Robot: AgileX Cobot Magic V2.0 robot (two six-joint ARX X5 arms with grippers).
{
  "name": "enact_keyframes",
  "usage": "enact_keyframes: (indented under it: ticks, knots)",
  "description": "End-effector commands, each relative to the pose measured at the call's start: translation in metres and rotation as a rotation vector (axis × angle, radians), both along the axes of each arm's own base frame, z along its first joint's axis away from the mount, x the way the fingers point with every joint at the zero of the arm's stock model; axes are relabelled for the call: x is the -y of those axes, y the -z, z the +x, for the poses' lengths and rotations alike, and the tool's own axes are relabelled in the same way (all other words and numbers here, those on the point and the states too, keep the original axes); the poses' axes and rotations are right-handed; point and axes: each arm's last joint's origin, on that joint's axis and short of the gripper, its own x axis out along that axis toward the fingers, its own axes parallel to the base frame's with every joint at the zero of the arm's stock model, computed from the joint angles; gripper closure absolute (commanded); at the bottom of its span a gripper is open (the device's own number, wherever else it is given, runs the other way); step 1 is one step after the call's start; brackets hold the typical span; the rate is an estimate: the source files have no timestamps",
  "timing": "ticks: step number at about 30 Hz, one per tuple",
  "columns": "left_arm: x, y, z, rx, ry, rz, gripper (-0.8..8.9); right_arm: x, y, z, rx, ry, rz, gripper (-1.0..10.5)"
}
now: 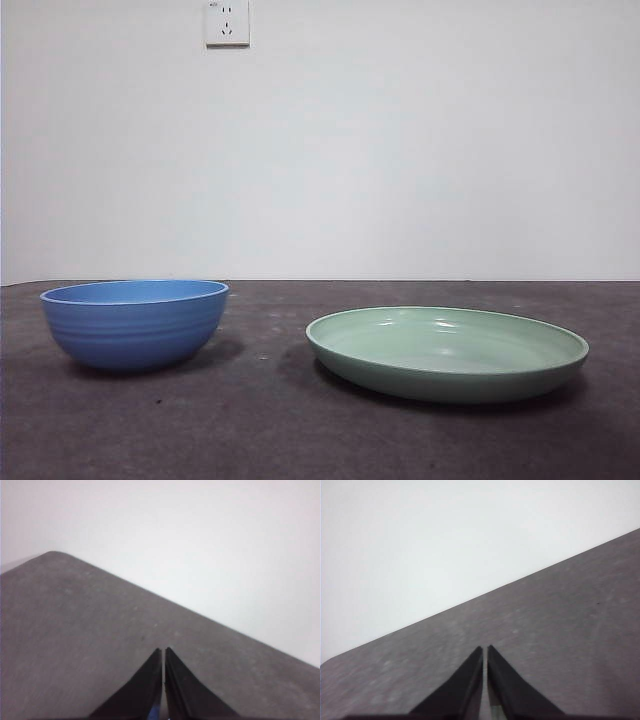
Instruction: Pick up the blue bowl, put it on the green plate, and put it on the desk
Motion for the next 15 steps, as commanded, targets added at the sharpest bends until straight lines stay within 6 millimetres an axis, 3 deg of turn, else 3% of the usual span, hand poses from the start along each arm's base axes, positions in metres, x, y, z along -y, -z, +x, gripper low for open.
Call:
enact_keyframes:
  ticks: [1, 8, 15]
  knots:
    - [0.001, -0.033, -0.002, 0.029, 0.037, 0.024, 8.03, -0.002, -0.028, 0.001, -0.006, -0.079, -0.003, 9.4]
    - [0.008, -0.089, 0.005, 0.019, 0.247, 0.035, 8.03, -0.012, -0.083, 0.016, -0.050, -0.287, 0.003, 9.4]
    - [0.016, -0.113, 0.014, -0.073, 0.454, 0.020, 8.03, -0.023, -0.118, 0.028, -0.091, -0.462, -0.050, 9.4]
